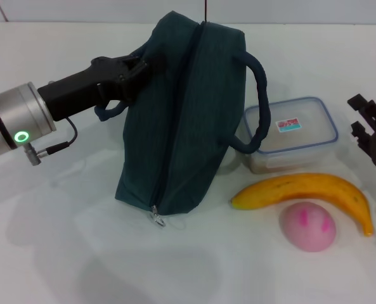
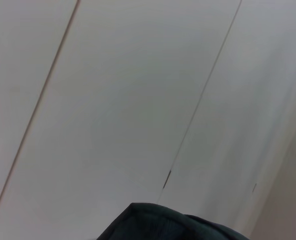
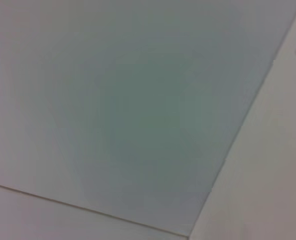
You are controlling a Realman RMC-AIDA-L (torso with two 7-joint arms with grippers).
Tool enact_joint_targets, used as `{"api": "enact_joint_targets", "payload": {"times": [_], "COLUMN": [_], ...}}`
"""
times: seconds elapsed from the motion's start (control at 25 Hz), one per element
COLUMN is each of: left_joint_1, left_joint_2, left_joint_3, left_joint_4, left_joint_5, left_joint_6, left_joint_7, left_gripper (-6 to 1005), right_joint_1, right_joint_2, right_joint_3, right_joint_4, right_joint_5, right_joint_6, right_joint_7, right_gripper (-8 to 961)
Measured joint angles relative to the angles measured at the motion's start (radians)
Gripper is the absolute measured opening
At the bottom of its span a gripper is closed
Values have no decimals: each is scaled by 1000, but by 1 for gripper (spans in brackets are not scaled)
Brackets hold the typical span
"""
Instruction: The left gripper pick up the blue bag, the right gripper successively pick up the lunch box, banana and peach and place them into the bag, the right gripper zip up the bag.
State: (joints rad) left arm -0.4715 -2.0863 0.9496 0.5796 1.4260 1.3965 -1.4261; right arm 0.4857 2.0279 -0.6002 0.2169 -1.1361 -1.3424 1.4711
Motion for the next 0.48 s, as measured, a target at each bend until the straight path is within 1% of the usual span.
{"api": "enact_joint_targets", "payload": {"times": [0.28,0.36,0.48], "left_joint_1": [-8,-9,-11], "left_joint_2": [0,0,0], "left_joint_3": [1,2,4], "left_joint_4": [0,0,0], "left_joint_5": [-1,-1,-1], "left_joint_6": [5,5,4], "left_joint_7": [15,20,29], "left_gripper": [41,41,41], "right_joint_1": [37,42,45], "right_joint_2": [0,0,0], "right_joint_3": [51,85,176], "right_joint_4": [33,40,51], "right_joint_5": [-41,-59,-150], "right_joint_6": [45,63,88], "right_joint_7": [9,9,10], "right_gripper": [870,870,869]}}
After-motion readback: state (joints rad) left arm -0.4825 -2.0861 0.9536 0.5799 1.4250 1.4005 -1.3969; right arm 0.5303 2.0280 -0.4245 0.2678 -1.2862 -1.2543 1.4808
